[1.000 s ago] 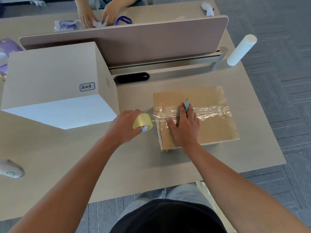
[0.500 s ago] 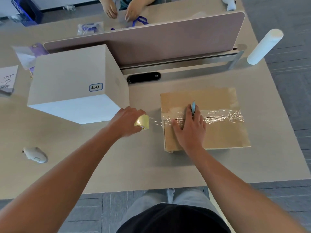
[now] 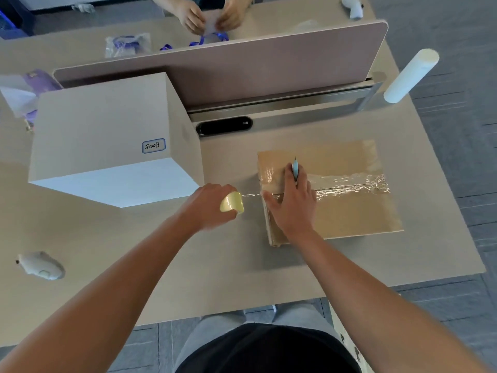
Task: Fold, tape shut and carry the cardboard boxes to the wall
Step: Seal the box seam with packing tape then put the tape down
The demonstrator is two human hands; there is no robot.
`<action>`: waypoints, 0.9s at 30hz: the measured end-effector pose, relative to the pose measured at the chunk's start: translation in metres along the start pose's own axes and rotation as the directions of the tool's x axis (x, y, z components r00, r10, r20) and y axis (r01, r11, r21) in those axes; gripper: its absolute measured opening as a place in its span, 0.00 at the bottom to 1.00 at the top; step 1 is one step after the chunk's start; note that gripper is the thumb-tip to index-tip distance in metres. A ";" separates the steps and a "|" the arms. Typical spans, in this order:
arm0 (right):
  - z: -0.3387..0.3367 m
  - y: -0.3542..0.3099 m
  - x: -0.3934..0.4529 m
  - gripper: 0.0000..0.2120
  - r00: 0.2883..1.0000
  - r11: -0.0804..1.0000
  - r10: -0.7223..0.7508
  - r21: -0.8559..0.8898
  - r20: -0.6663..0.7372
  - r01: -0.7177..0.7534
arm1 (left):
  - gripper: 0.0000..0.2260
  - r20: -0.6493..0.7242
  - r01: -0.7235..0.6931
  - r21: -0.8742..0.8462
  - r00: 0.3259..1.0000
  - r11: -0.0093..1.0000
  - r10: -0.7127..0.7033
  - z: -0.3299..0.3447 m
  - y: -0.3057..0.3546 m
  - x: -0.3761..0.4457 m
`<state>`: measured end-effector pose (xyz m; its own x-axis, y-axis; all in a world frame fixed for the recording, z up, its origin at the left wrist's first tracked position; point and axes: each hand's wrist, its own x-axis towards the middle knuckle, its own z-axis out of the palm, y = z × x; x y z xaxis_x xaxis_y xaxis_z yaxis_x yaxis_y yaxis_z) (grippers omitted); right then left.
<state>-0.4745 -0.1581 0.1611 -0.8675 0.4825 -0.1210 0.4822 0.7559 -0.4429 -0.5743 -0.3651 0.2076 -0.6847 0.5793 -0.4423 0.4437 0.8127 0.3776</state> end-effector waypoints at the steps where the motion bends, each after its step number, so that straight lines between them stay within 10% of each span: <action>1: -0.003 0.002 0.000 0.38 1.000 1.000 0.005 0.022 -0.003 -0.005 | 0.24 -0.005 -0.011 -0.008 1.000 1.000 0.011 0.002 -0.002 0.001; 9: -0.044 0.068 0.005 0.39 0.950 0.948 0.282 -0.113 -0.135 -0.297 | 0.24 -0.036 -0.076 -0.026 0.997 0.997 0.075 0.008 -0.013 0.005; 27: 0.015 -0.027 -0.015 0.41 0.987 0.980 0.132 -0.137 -0.096 -0.144 | 0.26 -0.050 -0.098 0.015 0.994 0.995 0.099 0.009 -0.012 0.007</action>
<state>-0.4756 -0.1921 0.1618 -0.7806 0.6180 -0.0930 0.6145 0.7318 -0.2947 -0.5794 -0.3706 0.1930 -0.6658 0.6527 -0.3616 0.5174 0.7530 0.4066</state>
